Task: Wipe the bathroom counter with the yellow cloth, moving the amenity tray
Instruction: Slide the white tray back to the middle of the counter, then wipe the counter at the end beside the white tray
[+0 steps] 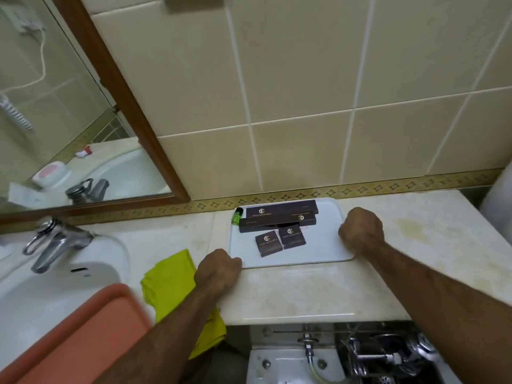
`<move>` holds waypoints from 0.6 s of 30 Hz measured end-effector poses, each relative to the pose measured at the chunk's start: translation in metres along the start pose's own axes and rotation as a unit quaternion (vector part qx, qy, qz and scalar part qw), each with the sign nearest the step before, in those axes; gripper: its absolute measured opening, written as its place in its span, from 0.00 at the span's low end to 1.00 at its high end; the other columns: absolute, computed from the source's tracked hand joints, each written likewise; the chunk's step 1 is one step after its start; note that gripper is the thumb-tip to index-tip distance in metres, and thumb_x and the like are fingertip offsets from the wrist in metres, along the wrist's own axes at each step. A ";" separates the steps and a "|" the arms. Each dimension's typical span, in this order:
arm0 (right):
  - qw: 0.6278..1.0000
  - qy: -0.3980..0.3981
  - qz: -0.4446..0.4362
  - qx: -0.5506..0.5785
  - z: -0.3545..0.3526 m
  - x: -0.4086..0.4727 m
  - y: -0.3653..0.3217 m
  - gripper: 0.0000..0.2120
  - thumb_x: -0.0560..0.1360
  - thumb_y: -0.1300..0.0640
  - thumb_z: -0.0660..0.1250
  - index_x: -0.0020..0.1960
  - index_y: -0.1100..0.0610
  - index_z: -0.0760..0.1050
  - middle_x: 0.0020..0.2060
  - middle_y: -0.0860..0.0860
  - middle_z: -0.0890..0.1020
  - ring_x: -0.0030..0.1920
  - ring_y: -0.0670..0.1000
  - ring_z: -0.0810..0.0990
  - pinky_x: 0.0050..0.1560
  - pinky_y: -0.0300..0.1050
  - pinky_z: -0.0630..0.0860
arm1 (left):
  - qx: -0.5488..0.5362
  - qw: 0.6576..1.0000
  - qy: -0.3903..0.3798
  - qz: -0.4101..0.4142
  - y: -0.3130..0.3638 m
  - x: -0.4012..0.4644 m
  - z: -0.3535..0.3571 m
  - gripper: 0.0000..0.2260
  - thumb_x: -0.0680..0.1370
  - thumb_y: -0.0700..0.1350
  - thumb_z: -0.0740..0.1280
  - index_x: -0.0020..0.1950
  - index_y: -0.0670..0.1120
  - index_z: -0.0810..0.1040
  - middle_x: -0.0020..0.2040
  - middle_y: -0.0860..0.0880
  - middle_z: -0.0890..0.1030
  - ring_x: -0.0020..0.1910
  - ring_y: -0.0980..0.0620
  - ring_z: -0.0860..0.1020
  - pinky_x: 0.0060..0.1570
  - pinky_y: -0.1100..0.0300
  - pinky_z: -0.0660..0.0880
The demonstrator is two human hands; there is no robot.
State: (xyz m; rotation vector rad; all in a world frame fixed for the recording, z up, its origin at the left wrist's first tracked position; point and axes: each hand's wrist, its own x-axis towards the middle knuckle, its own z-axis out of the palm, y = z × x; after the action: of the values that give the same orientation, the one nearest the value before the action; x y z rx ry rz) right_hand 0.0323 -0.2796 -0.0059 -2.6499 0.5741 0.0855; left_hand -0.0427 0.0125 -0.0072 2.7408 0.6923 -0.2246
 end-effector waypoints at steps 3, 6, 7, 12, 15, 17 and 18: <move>1.000 0.009 0.022 0.012 0.001 0.006 -0.007 0.05 0.70 0.61 0.68 0.46 0.60 0.79 0.49 0.60 0.84 0.50 0.62 0.83 0.48 0.48 0.79 | 0.004 1.000 0.006 -0.004 -0.001 0.002 0.004 0.17 0.74 0.53 0.61 0.54 0.43 0.78 0.54 0.43 0.81 0.49 0.45 0.78 0.42 0.58 0.70; 0.999 -0.003 0.043 0.003 -0.005 0.008 -0.013 0.10 0.71 0.61 0.68 0.51 0.61 0.80 0.52 0.59 0.84 0.54 0.62 0.83 0.51 0.49 0.80 | 0.018 1.000 -0.001 0.003 0.002 0.000 0.001 0.16 0.76 0.53 0.61 0.55 0.44 0.77 0.56 0.44 0.81 0.52 0.44 0.79 0.44 0.58 0.72; 0.999 -0.008 0.045 -0.002 -0.008 0.005 -0.014 0.11 0.71 0.61 0.69 0.53 0.61 0.80 0.53 0.59 0.83 0.54 0.62 0.82 0.53 0.50 0.79 | 0.030 0.999 -0.001 0.012 0.001 0.000 -0.003 0.16 0.76 0.53 0.60 0.56 0.44 0.77 0.57 0.44 0.80 0.54 0.44 0.78 0.45 0.57 0.72; 0.996 0.088 -0.029 0.015 -0.016 -0.058 -0.012 0.19 0.77 0.46 0.66 0.59 0.60 0.77 0.55 0.60 0.78 0.54 0.62 0.78 0.50 0.52 0.77 | 0.152 0.985 0.063 0.044 -0.040 0.025 -0.053 0.14 0.77 0.51 0.56 0.56 0.47 0.77 0.57 0.44 0.80 0.57 0.41 0.77 0.52 0.51 0.73; 0.975 0.132 -0.113 0.136 -0.004 -0.136 0.004 0.16 0.78 0.47 0.66 0.58 0.58 0.78 0.50 0.57 0.80 0.46 0.57 0.80 0.43 0.47 0.76 | 0.203 0.977 -0.059 0.020 -0.089 0.047 -0.076 0.20 0.75 0.49 0.60 0.66 0.45 0.69 0.66 0.41 0.74 0.64 0.40 0.72 0.60 0.48 0.70; 0.964 0.122 -0.132 0.194 0.009 -0.188 0.015 0.10 0.75 0.52 0.70 0.53 0.56 0.82 0.44 0.53 0.81 0.40 0.54 0.80 0.39 0.46 0.75 | 0.169 0.979 -0.108 0.047 -0.103 0.050 -0.083 0.24 0.74 0.48 0.64 0.68 0.42 0.69 0.69 0.40 0.73 0.66 0.41 0.72 0.63 0.52 0.70; 0.961 0.111 -0.139 0.213 0.017 -0.209 0.016 0.08 0.74 0.54 0.73 0.50 0.56 0.83 0.41 0.52 0.81 0.37 0.53 0.80 0.38 0.45 0.76 | 0.161 0.979 -0.102 0.078 -0.105 0.050 -0.086 0.20 0.72 0.49 0.65 0.62 0.43 0.74 0.64 0.41 0.76 0.63 0.43 0.74 0.58 0.55 0.72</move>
State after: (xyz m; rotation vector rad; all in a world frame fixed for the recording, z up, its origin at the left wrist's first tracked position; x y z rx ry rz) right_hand -0.1642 -0.2063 0.0029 -2.2983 0.2444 -0.3810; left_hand -0.0438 0.1505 0.0361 2.9978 0.4134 -0.6215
